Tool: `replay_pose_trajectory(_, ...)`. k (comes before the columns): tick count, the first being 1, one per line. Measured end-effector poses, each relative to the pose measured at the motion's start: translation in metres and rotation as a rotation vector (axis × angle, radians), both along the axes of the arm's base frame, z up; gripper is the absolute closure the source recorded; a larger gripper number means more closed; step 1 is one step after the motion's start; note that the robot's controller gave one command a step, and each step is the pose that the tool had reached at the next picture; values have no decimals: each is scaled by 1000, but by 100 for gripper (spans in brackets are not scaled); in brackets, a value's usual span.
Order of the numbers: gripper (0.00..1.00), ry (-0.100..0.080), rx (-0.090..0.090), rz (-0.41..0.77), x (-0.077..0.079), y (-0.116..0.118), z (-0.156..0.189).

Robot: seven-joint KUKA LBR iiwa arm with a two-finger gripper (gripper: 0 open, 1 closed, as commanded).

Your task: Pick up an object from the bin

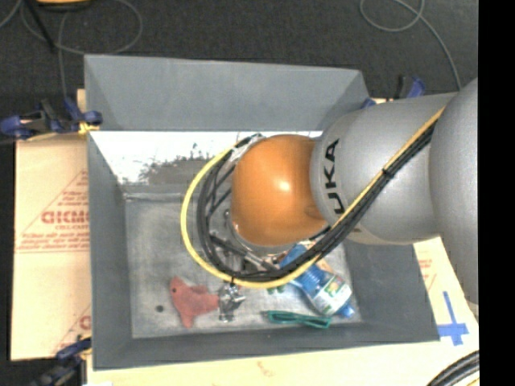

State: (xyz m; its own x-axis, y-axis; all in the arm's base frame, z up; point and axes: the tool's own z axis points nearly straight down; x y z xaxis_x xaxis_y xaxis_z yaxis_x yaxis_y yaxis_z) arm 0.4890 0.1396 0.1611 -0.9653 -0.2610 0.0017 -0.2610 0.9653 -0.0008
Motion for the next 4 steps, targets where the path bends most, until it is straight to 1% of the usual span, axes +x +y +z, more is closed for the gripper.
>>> replay_pose_trajectory(1, 0, -4, 3, -204, -11, 2, -44)
replay_pose_trajectory(2, 0, -13, 3, -8, -10, -3, -81)
replay_pose_trajectory(3, 100, -7, 7, -208, 11, -55, -88)
replay_pose_trajectory(4, 100, -7, 7, -209, 11, -55, -88)
